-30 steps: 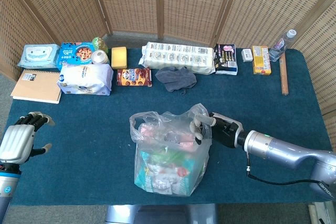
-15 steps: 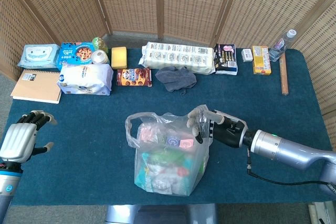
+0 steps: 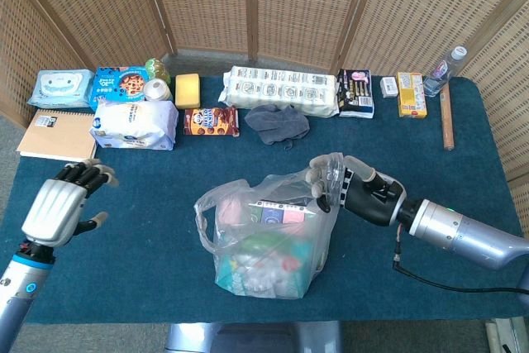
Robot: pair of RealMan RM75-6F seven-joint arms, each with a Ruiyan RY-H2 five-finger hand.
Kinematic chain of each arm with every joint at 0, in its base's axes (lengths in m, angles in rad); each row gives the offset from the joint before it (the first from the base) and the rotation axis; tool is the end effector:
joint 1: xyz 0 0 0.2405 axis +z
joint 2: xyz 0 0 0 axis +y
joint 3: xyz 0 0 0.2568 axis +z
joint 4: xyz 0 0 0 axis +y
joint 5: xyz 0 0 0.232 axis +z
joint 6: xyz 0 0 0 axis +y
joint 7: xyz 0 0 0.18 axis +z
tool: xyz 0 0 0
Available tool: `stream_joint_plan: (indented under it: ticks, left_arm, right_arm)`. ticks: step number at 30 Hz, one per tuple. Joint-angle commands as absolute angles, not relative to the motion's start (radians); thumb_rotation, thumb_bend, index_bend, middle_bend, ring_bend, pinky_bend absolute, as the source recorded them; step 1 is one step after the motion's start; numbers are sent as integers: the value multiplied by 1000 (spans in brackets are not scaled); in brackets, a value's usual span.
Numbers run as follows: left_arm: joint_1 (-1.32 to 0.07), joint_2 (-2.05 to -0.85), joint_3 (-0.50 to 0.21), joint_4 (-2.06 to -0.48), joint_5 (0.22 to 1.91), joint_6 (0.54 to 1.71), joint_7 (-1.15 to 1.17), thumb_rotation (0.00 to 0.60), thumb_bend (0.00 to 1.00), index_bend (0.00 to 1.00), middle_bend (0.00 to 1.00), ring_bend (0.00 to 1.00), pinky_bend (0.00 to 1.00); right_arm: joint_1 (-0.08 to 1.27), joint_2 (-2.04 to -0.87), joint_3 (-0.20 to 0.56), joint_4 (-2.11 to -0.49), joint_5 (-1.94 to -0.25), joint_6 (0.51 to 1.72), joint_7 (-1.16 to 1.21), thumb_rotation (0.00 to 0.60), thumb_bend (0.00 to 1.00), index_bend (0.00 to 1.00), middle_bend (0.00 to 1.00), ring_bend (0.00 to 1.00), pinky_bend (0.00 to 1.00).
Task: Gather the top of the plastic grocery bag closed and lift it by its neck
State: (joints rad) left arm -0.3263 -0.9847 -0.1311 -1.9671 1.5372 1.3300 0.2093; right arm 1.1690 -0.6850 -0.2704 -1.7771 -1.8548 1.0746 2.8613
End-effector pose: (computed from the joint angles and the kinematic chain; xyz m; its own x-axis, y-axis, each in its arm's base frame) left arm -0.1779 0.2784 0.1345 0.4042 -0.0170 0.9145 0.8596 -0.3348 -0.3861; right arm -0.0765 -0.3484 0.1456 -0.8322 -0.4472 -0.3280 -0.1226 0.7252 -0.6776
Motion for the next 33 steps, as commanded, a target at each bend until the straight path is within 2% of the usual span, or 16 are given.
stream_joint_plan:
  ticks: [1, 7, 12, 29, 33]
  left_arm:
    - [-365, -978, -145, -1973, 1581, 1303, 198, 600, 11, 354, 343, 226, 261]
    - [-440, -991, -161, -1971, 1634, 1235, 225, 600, 12, 330, 319, 221, 259]
    - [-494, -1022, -164, -1959, 1662, 1184, 260, 600, 11, 323, 275, 177, 253]
    - [-633, -1230, -166, -1827, 1755, 1142, 250, 600, 13, 316, 254, 153, 248]
    - [-665, -1292, -168, -1775, 1787, 1159, 218, 600, 47, 317, 262, 163, 249]
  right_arm:
    - [1167, -682, -265, -1784, -1851, 1062, 2862, 427, 160, 390, 437, 487, 550]
    - [1163, -680, -248, -1788, -1837, 1045, 2870, 428, 160, 386, 428, 476, 546]
    - [1160, -680, -236, -1792, -1833, 1029, 2873, 426, 160, 386, 426, 476, 544]
    - [1139, -672, -207, -1811, -1830, 1005, 2869, 429, 160, 384, 424, 475, 531]
    - [1133, -675, -203, -1814, -1830, 1001, 2864, 428, 160, 382, 424, 475, 530]
